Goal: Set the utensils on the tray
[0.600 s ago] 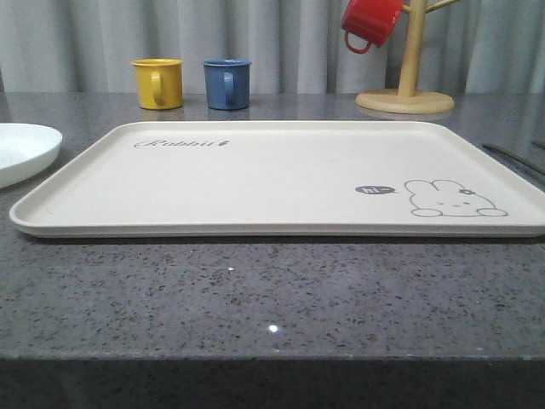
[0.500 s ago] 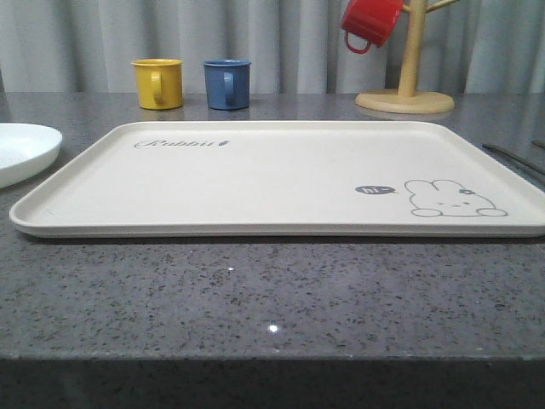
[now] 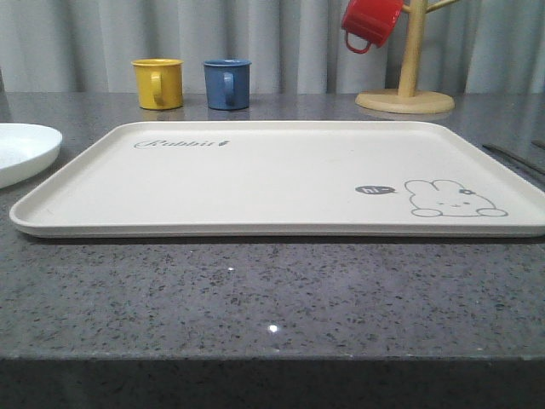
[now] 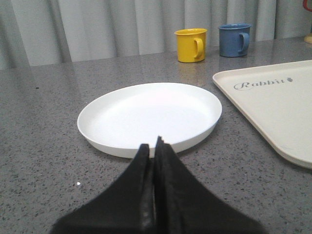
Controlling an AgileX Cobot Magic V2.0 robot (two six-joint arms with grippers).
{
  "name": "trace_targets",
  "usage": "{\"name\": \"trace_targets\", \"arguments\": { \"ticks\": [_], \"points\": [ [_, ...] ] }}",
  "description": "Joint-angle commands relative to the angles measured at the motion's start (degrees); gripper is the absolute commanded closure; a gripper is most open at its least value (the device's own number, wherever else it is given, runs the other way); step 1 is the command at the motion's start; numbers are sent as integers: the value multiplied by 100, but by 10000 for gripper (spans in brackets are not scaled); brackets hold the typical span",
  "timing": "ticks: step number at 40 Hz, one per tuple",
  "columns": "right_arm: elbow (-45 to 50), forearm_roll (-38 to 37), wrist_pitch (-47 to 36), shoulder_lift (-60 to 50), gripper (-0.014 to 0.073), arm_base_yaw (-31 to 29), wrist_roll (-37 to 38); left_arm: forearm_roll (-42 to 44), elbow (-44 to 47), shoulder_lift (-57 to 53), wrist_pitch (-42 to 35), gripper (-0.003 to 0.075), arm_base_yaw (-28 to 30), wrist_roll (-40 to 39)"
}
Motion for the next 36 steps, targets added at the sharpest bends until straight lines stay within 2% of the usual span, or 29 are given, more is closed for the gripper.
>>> {"name": "trace_targets", "arguments": {
  "ticks": [1,36],
  "points": [
    [-24,-34,-499,-100,715,-32,-35,-58,-17,-135,-454,738,18,-41],
    [-24,-39,-585,-100,715,-32,-35,-58,-17,-135,-465,738,18,-41]
  ]
}}
